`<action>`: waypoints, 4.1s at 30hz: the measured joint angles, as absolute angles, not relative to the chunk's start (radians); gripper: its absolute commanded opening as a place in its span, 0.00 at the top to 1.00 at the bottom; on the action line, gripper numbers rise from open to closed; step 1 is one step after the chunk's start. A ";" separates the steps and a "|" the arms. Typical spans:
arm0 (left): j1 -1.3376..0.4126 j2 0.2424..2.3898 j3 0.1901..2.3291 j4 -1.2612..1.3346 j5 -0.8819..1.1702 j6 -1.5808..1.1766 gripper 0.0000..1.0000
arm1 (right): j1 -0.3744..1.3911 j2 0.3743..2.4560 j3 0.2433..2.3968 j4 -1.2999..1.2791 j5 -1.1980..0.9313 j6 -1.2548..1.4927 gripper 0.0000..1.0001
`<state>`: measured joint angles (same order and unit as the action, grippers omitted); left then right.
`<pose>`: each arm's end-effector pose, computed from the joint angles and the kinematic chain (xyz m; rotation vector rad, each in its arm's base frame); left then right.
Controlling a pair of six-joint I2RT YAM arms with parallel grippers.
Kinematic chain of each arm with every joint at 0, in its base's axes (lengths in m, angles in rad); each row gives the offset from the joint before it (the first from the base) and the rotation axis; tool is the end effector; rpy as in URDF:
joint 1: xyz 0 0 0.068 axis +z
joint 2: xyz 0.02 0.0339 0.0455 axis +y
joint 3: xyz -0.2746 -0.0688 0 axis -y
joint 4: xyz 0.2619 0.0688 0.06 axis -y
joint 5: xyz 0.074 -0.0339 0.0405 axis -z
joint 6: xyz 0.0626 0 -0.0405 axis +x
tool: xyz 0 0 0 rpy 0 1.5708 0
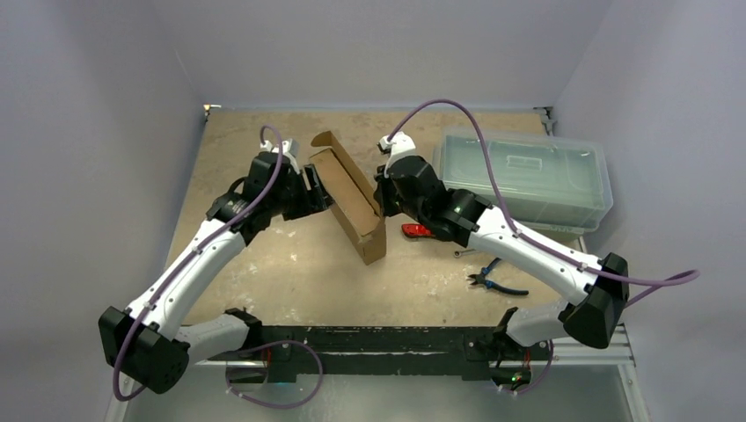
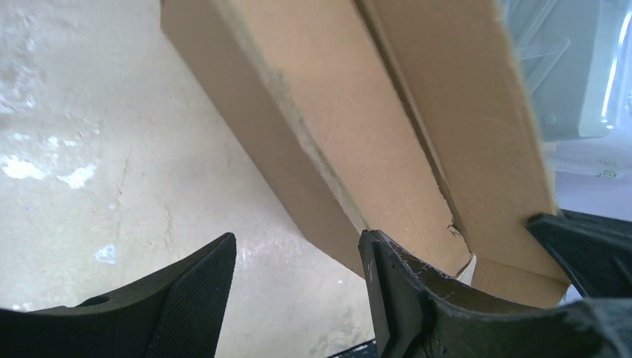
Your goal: Unpack the express box
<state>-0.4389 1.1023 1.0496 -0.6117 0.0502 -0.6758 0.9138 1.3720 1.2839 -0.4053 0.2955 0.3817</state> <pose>0.2414 -0.1168 0.3205 -0.2457 2.3046 -0.6463 0.2281 0.2659 0.3560 -0.3667 2.0461 0.5009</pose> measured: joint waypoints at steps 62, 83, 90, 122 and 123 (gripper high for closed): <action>-0.438 0.791 0.835 -0.632 -0.156 -0.704 0.42 | 0.955 1.570 1.554 -0.293 0.355 -0.005 1.00; -0.399 1.409 1.034 -0.575 -0.080 -0.821 0.34 | 0.738 1.653 1.670 -0.355 0.109 0.302 1.00; -0.399 1.465 1.032 -0.559 -0.075 -0.818 0.33 | 0.563 1.644 1.596 -0.300 -0.013 0.349 0.83; -0.210 1.414 0.980 -0.425 0.163 -0.771 0.10 | 0.609 1.304 1.517 -0.474 -0.017 0.287 0.01; -0.211 1.421 0.983 -0.435 0.155 -0.779 0.10 | 0.609 1.277 1.498 -0.474 -0.017 0.290 0.01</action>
